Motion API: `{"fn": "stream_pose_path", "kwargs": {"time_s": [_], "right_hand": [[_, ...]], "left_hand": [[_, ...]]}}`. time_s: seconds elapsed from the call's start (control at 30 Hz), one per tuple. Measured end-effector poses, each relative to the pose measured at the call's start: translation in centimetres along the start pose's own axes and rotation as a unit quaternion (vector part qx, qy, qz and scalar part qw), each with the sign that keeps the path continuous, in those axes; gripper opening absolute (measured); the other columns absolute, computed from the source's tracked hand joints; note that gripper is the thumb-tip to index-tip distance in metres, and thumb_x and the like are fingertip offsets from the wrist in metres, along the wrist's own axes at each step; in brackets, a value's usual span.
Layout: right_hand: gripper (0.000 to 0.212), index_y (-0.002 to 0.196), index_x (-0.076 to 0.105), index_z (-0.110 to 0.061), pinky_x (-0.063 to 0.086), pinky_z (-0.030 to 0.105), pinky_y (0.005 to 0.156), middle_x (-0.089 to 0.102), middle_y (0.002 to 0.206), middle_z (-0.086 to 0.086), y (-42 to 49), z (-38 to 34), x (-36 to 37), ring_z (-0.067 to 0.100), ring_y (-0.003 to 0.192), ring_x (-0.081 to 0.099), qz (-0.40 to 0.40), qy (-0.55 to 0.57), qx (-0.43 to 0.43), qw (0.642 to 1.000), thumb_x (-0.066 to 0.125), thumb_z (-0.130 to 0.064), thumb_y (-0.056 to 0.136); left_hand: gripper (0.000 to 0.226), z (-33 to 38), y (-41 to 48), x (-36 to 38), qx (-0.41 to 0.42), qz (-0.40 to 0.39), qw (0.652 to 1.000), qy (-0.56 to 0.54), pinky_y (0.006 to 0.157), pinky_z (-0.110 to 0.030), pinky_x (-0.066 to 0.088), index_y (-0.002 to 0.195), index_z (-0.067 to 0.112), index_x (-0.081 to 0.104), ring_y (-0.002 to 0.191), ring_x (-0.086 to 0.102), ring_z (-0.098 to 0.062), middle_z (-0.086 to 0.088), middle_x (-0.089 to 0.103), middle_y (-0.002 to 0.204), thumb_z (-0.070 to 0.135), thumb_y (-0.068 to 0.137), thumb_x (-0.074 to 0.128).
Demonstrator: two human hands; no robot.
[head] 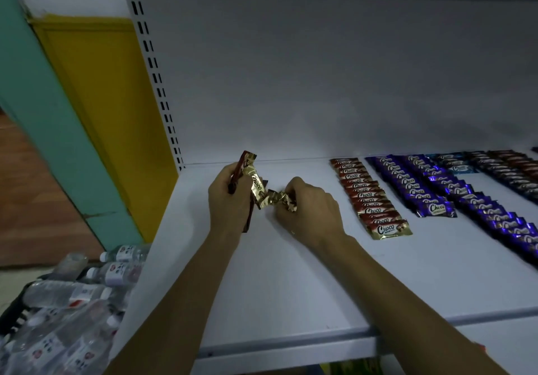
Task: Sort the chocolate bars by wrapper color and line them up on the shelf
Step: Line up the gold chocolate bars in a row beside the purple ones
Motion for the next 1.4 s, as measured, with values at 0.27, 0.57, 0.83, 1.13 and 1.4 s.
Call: {"fn": "stream_pose_path", "kwargs": {"time_s": [0.27,0.57,0.83,1.13,1.4], "right_hand": [[0.006,0.082,0.065,-0.015,0.056,0.039,0.067,0.068,0.077,0.009,0.8,-0.5,-0.3,0.027,0.071,0.066,0.034,0.414,0.146,0.898,0.070,-0.012,0.081],[0.009,0.081,0.059,-0.014,0.050,0.024,0.062,0.061,0.072,-0.004,1.2,-5.5,1.5,0.006,0.066,0.057,0.145,0.509,0.168,0.831,0.065,-0.018,0.086],[0.016,0.086,0.050,-0.037,0.039,0.042,0.100,0.056,0.110,-0.008,1.7,-9.1,2.1,0.011,0.104,0.052,0.239,0.411,0.169,0.863,0.043,-0.051,0.088],[0.011,0.092,0.058,-0.040,0.032,0.046,0.106,0.061,0.108,-0.011,3.5,-7.8,1.9,0.012,0.109,0.053,0.155,0.373,0.192,0.895,0.047,-0.039,0.094],[0.029,0.103,0.061,-0.026,0.049,0.034,0.087,0.064,0.105,0.003,3.3,-7.6,0.7,0.017,0.092,0.061,-0.033,0.582,0.286,0.761,0.037,-0.042,0.100]], "left_hand": [[0.021,-0.2,0.2,0.6,-0.048,0.016,0.998,-0.039,0.050,-0.022,0.041,0.088,0.022,0.065,0.061,0.057,-0.009,0.000,0.066,0.077,0.006,0.093,0.053],[0.017,-0.7,-0.2,1.5,-0.120,0.007,0.980,-0.159,0.074,-0.039,0.053,0.109,0.016,0.061,0.083,0.064,-0.023,-0.004,0.066,0.088,0.024,0.096,0.052],[0.019,-0.5,-0.2,1.5,-0.181,-0.080,0.955,-0.223,0.067,-0.007,0.048,0.098,0.037,0.052,0.079,0.062,0.013,0.019,0.058,0.097,0.030,0.104,0.036],[0.047,0.1,-0.5,2.1,-0.152,-0.082,0.960,-0.220,0.078,-0.035,0.051,0.111,0.011,0.061,0.088,0.067,-0.019,-0.011,0.068,0.102,0.049,0.088,0.046],[0.023,-1.1,0.1,1.3,-0.195,-0.023,0.959,-0.206,0.079,-0.037,0.053,0.111,0.017,0.066,0.097,0.067,-0.023,-0.006,0.072,0.101,0.030,0.096,0.053]]}}
Point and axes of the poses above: each hand's wrist, its own y-axis towards the middle knuckle, its own x-axis out of the palm, z = x × y, the point moved 1 cm from there along y, towards the middle knuckle
